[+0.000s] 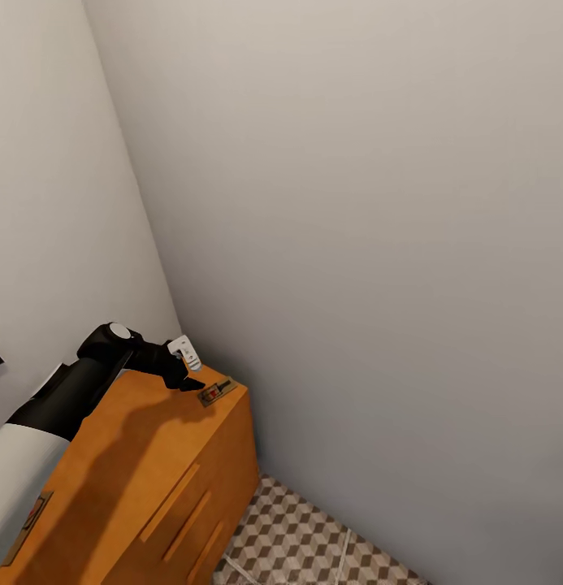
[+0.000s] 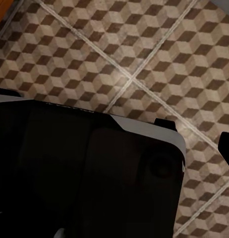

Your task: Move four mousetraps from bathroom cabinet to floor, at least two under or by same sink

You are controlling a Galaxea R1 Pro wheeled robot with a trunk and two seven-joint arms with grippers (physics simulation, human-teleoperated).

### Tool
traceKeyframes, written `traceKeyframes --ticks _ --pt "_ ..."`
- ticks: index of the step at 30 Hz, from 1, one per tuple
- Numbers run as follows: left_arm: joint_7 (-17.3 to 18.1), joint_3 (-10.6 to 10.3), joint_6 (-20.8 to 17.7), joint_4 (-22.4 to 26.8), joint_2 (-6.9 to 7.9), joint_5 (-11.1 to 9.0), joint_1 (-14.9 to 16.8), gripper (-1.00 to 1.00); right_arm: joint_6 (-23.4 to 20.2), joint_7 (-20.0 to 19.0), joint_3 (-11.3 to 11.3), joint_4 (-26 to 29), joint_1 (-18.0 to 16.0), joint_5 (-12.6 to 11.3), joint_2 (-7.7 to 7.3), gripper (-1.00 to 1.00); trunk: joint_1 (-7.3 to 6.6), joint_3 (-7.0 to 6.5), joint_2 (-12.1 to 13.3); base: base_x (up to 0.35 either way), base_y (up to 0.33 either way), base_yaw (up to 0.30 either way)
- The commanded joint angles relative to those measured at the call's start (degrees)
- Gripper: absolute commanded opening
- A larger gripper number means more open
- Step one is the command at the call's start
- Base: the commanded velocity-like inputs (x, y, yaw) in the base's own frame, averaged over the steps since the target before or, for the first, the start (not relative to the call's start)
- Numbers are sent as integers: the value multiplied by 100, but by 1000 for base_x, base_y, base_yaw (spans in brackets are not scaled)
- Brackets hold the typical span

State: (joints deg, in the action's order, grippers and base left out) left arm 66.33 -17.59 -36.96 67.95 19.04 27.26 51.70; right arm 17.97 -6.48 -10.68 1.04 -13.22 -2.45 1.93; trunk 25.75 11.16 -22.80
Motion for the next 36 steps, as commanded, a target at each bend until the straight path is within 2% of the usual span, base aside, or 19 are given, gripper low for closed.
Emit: traceKeyframes --ticks 1,19,22,28,36 --pt "29 -8 -48 8 3 25 7 100 22 -17 -21 -8 -6 -27 0 100 3 18 -12 0 0 0" --pt "35 26 -57 20 6 16 7 100 22 -15 -21 -8 -6 -27 0 100 3 121 -12 0 0 0" --pt "37 136 -57 18 10 10 7 100 22 -16 -21 -8 -6 -27 0 100 3 125 -12 0 0 0" --pt "38 593 -50 23 12 -6 7 100 22 -14 -21 -8 -6 -27 0 100 3 128 -12 0 0 0" --pt "38 680 -44 25 12 -5 7 100 22 -13 -21 -8 -6 -27 0 100 3 128 -12 0 0 0"
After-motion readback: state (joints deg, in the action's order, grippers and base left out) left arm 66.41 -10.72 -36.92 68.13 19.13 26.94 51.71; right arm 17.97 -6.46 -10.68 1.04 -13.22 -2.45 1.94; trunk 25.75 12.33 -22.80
